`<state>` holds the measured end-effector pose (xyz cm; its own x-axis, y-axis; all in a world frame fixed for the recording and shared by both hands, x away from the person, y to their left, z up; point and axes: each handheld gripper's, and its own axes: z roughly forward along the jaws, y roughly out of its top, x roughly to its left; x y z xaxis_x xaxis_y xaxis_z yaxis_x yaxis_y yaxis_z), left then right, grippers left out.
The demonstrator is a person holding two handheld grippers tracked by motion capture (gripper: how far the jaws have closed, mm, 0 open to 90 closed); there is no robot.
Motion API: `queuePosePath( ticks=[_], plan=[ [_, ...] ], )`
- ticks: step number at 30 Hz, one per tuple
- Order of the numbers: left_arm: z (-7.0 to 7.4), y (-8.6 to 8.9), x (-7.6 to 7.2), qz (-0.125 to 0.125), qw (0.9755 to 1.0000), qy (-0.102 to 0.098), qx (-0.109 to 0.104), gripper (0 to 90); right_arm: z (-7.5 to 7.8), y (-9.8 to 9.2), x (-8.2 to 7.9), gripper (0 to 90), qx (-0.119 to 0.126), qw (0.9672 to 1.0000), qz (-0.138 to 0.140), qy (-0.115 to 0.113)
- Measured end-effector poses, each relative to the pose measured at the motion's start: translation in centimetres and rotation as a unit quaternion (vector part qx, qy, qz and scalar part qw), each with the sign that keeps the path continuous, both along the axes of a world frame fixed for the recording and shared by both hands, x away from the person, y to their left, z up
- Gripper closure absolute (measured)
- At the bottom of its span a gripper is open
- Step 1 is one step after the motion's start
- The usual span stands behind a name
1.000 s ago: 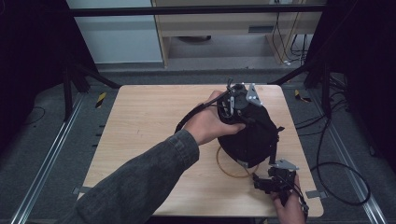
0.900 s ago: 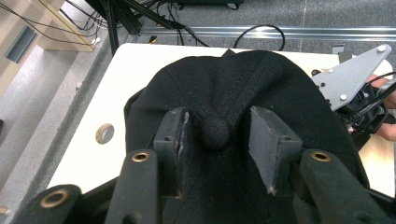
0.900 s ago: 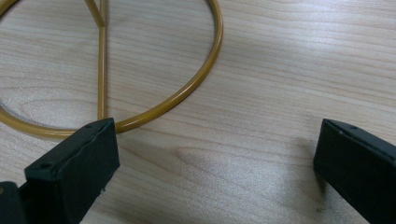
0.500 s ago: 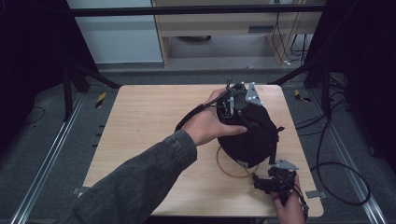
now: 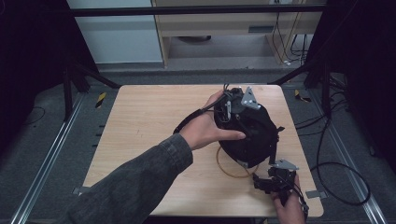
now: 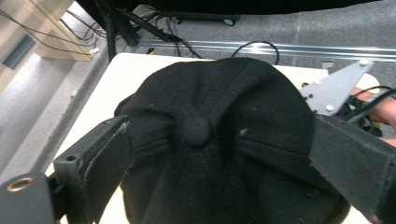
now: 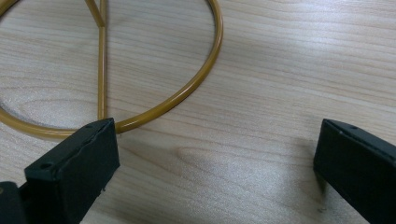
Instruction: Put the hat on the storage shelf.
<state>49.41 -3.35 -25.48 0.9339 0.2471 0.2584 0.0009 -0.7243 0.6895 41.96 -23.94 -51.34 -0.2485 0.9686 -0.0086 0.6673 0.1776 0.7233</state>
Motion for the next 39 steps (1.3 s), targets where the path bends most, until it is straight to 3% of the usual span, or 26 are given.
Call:
queuePosePath(
  ticks=[5, 9, 18, 29, 39],
  plan=[
    [-0.2, 0.2, -0.1, -0.004, 1.0000, 0.004, -0.003, 4.8, 0.0, 0.0, 0.0, 0.3, 0.000, 1.0000, 0.000, 0.000],
    [-0.2, 0.6, -0.2, -0.001, 0.9999, -0.012, -0.009, 5.3, 0.0, 0.0, 0.0, 0.3, 0.001, 1.0000, 0.000, 0.000],
    [-0.8, 1.9, -0.7, 0.000, 0.9996, 0.007, -0.026, 4.9, 0.0, 0.0, 0.0, 0.3, 0.000, 1.0000, 0.000, 0.000],
    [-1.8, 3.6, -1.6, 0.004, 0.9992, 0.009, -0.040, 4.5, 0.0, 0.0, 0.0, 0.3, -0.001, 1.0000, 0.000, 0.000],
    [-1.5, 5.0, -2.3, 0.018, 0.9980, 0.006, -0.060, 4.3, 0.0, 0.0, 0.0, 0.3, -0.001, 1.0000, 0.000, 0.001]
  ],
)
